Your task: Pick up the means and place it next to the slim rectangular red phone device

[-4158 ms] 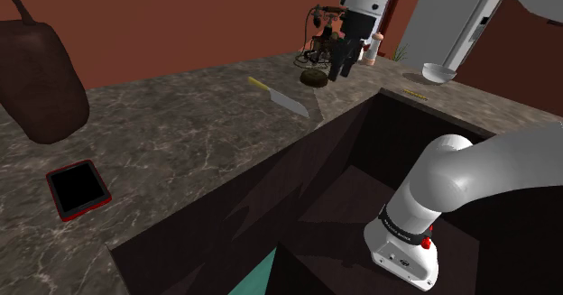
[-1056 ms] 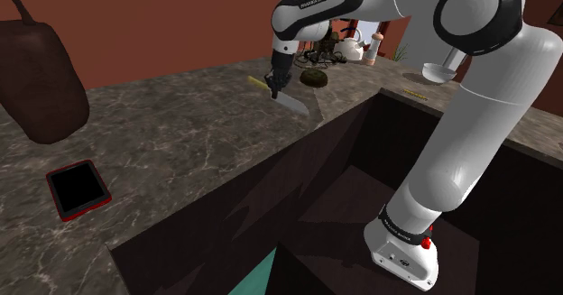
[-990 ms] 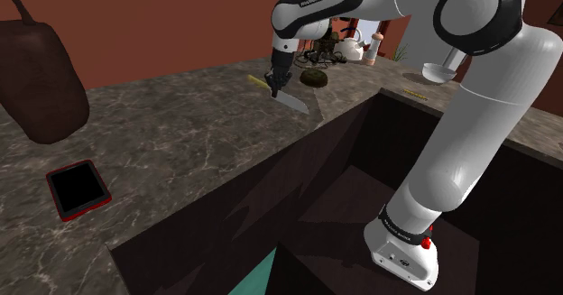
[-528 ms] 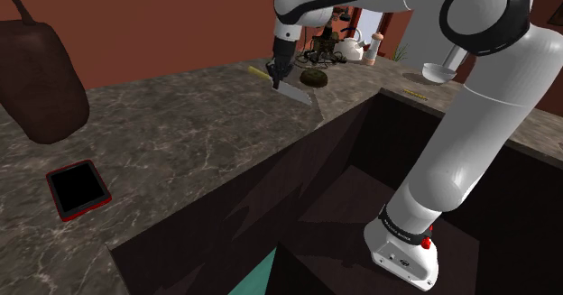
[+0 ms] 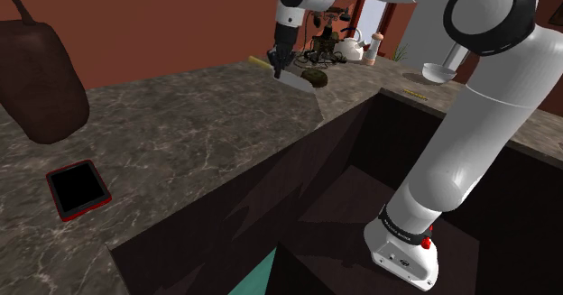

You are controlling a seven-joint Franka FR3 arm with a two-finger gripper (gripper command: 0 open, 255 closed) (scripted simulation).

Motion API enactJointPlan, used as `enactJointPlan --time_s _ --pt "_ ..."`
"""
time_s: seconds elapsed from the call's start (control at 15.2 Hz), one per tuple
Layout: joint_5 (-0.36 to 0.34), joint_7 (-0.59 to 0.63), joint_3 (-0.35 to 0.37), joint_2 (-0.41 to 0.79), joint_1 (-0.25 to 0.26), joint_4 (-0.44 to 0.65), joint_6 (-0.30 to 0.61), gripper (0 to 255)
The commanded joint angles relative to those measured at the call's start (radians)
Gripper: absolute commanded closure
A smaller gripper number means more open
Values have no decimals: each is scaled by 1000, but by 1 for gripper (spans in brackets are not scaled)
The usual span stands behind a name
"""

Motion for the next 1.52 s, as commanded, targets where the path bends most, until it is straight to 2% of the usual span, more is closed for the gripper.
enactJointPlan --time_s 0.0,0.2,0.86,1.45 --pt "-1 1 -1 0 -1 27 -27 255" --pt "-2 5 -1 -1 -1 65 -66 255" --pt "-4 237 114 -9 118 51 -38 255" --pt "-20 448 212 66 227 142 -34 255"
